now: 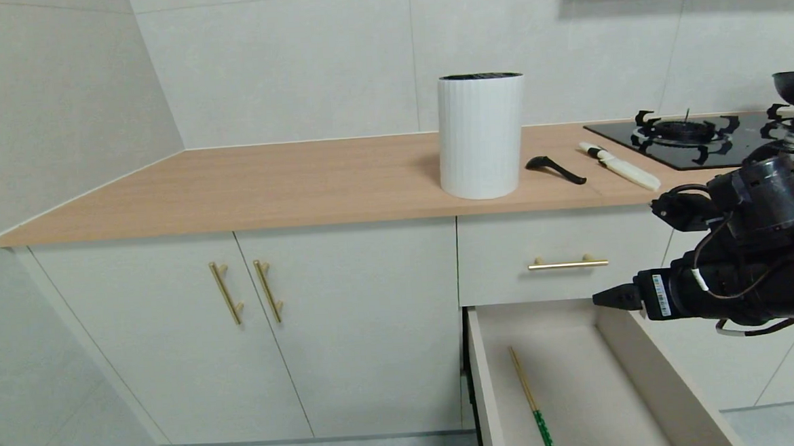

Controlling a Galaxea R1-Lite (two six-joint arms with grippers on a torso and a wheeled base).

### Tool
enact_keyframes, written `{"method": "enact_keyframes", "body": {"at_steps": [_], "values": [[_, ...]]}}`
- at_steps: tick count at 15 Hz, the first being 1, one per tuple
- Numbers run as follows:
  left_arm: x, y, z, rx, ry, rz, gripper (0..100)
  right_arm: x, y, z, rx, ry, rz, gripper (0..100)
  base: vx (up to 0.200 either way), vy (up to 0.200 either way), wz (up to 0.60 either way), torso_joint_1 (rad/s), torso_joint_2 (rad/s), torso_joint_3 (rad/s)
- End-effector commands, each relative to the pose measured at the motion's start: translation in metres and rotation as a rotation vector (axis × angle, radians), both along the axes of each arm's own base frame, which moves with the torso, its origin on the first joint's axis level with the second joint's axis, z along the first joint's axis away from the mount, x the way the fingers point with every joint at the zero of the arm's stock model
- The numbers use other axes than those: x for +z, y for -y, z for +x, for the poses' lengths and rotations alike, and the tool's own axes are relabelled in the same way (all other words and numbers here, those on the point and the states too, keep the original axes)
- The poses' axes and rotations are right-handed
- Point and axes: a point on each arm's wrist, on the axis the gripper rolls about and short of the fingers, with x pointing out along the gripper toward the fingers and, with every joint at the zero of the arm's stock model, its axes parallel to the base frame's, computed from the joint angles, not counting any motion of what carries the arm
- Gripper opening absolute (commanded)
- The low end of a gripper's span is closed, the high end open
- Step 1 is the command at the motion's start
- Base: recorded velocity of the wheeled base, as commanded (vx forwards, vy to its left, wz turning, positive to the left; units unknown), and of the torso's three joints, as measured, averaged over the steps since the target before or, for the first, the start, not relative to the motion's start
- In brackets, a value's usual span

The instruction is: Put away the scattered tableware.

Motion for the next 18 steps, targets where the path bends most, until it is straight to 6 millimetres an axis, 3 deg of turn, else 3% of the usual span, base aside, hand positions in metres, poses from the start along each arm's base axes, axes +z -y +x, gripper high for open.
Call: {"method": "enact_keyframes", "body": {"at_steps": [1, 14, 18], "values": [[0.0, 0.0, 0.0, 0.001, 0.0, 0.0, 100, -0.0025, -0.0005, 0.0002, 0.002, -0.009, -0.003, 100, 0.0, 0.0, 0.0, 0.168, -0.47, -0.315], [0.0, 0.0, 0.0, 0.001, 0.0, 0.0, 100, -0.0053, -0.0004, -0.0001, 0.016, -0.015, -0.022, 100, 0.0, 0.0, 0.0, 0.198, -0.49, -0.288], [0.0, 0.0, 0.0, 0.001, 0.0, 0.0, 100, -0.0073, -0.0004, 0.0025, 0.008, -0.011, -0.045, 100, 0.0, 0.0, 0.0, 0.085, -0.2, -0.106]]}}
